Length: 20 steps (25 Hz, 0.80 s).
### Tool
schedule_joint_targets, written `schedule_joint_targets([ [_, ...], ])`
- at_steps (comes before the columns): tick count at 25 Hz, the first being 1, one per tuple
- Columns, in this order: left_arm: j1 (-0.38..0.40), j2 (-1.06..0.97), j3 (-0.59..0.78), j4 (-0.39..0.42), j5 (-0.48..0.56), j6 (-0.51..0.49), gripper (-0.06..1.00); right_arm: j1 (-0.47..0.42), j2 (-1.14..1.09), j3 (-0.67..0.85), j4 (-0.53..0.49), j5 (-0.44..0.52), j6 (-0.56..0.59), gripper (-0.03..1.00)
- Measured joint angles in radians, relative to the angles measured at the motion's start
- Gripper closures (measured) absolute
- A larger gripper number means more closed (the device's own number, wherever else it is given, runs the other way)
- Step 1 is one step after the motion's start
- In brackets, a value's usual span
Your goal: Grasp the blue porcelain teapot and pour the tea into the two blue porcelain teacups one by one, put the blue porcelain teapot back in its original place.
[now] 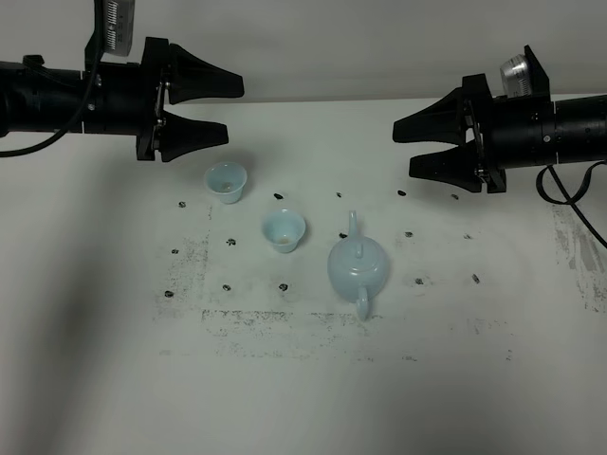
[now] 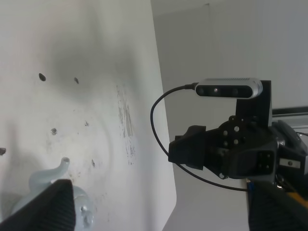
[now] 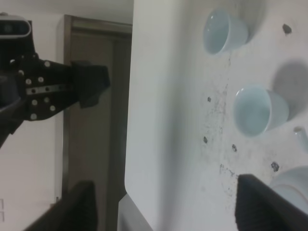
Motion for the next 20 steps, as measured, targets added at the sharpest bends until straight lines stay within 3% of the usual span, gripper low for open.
schedule_joint_targets([
  [20, 0.0, 0.0, 0.0, 0.0, 0.013, 0.0, 0.24, 0.0, 0.0, 0.0, -0.001, 0.001, 0.0, 0.39],
])
